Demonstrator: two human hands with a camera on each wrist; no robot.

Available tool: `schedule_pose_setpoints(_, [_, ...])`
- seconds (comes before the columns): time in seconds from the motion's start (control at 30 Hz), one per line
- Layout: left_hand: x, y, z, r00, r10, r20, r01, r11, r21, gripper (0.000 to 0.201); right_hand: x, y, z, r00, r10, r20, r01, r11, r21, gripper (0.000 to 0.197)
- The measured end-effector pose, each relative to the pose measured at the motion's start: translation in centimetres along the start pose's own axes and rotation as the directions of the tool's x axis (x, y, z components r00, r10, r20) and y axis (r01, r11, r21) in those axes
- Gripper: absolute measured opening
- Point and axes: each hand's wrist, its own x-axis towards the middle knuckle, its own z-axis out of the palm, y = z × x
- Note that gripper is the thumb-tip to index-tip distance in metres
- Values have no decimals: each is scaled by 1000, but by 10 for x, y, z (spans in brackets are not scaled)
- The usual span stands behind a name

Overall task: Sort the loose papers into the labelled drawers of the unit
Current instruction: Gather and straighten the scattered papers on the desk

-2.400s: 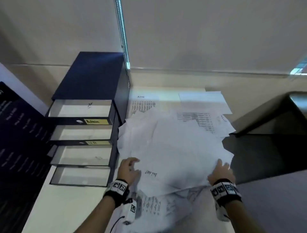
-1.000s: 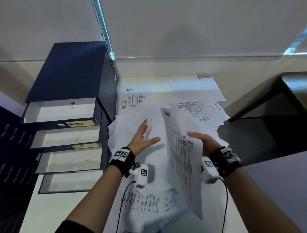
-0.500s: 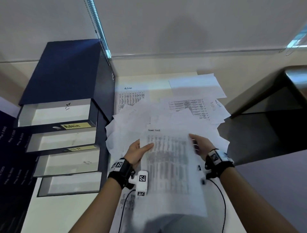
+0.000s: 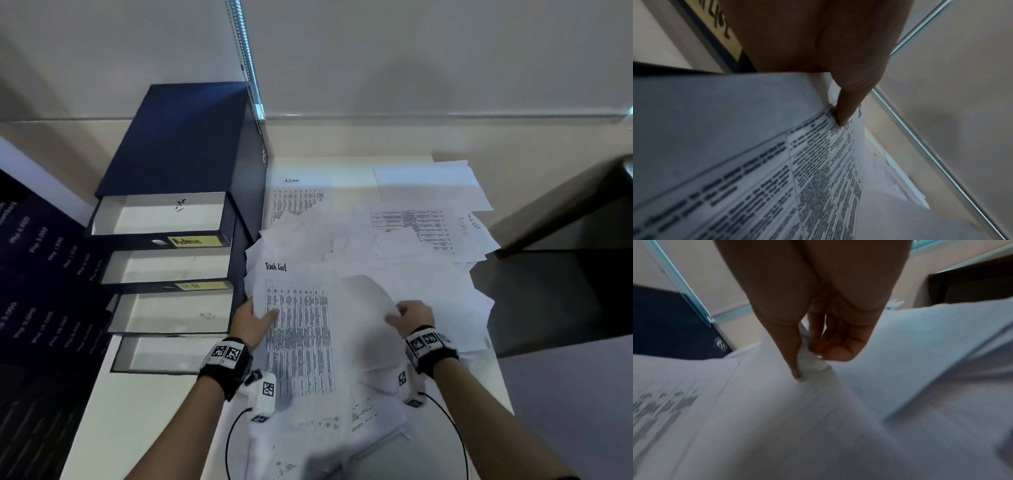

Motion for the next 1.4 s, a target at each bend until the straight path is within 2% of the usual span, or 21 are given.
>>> schedule_pose_setpoints(0.07, [-14, 12, -7, 994, 85, -74, -87, 996, -24, 59, -1, -16, -33, 978, -78, -195, 111, 980, 164, 7])
schedule_pose_setpoints(0.1, [-21, 19, -11, 984, 139, -114, -142, 990, -23, 72, -3, -25, -52, 935, -112, -336, 209, 941, 265, 14])
schedule_pose_setpoints(0.13, [-27, 27, -15, 969, 188, -162, -191, 982, -5, 85, -9, -38, -74, 853, -164, -495, 345, 889, 300, 18])
schedule_pose_setpoints(0.2, [-37, 43, -22, 940, 250, -234, -242, 968, 61, 96, -36, -68, -114, 626, -303, -719, 600, 776, 194, 16])
schedule_pose_setpoints(0.27, [-42, 58, -24, 891, 348, -291, -330, 937, 110, 93, -73, -95, -129, 434, -499, -750, 753, 658, -2, 29])
schedule_pose_setpoints(0.33, [-39, 66, -24, 868, 404, -289, -398, 914, 80, 82, -101, -104, -112, 344, -690, -637, 798, 573, -189, 52])
schedule_pose_setpoints(0.37, [-37, 70, -23, 878, 400, -265, -408, 913, 24, 72, -110, -100, -93, 336, -762, -554, 804, 538, -253, 59])
schedule_pose_setpoints(0.5, [-33, 75, -11, 987, 132, -91, -150, 959, -239, 33, -125, -69, -11, 421, -842, -337, 794, 522, -312, 72])
schedule_pose_setpoints(0.57, [-37, 69, -5, 997, -54, 62, 77, 878, -473, 25, -135, -54, 18, 433, -861, -266, 805, 502, -317, 68])
schedule_pose_setpoints(0.6, [-38, 61, -1, 983, -114, 146, 175, 832, -526, 30, -139, -47, 29, 425, -876, -229, 815, 480, -323, 62])
schedule_pose_setpoints(0.67, [-37, 39, 9, 959, -182, 216, 267, 838, -476, 71, -147, -37, 46, 409, -899, -158, 842, 438, -316, 45])
schedule_pose_setpoints(0.73, [-37, 19, 16, 969, -192, 152, 234, 908, -347, 98, -153, -32, 56, 389, -917, -83, 869, 396, -297, 31])
schedule_pose_setpoints(0.8, [-35, 2, 21, 986, -125, 110, 150, 955, -257, 101, -155, -30, 59, 375, -927, -5, 896, 363, -257, 27])
schedule_pose_setpoints(0.87, [-37, 2, 17, 995, -35, 90, 55, 971, -232, 94, -155, -24, 55, 413, -907, 82, 906, 401, -136, 33])
schedule_pose_setpoints(0.93, [-42, 16, 7, 992, 93, 80, -70, 965, -254, 82, -148, -16, 45, 542, -823, 167, 832, 555, 33, 60])
schedule_pose_setpoints(1.03, [-59, 51, -13, 953, 248, 172, -166, 907, -386, 83, -123, -5, 28, 853, -511, 102, 472, 841, 265, 91])
schedule_pose_setpoints(1.1, [-70, 71, -25, 918, 310, 246, -175, 876, -449, 84, -107, -8, 18, 968, -235, 87, 157, 839, 521, 116])
schedule_pose_setpoints(1.17, [-76, 83, -32, 894, 353, 275, -220, 882, -416, 86, -92, -13, 12, 982, -127, 142, -27, 644, 765, 126])
schedule_pose_setpoints(1.23, [-81, 86, -35, 887, 370, 276, -286, 910, -301, 86, -86, -25, 3, 979, -151, 133, -41, 500, 865, 110])
schedule_pose_setpoints(1.3, [-88, 84, -36, 910, 331, 252, -273, 932, -238, 80, -88, -41, -7, 980, -194, 53, 50, 492, 869, 84])
schedule_pose_setpoints(1.4, [-101, 73, -38, 966, 241, 92, -217, 951, -220, 54, -89, -63, -19, 964, -258, -66, 214, 605, 767, 38])
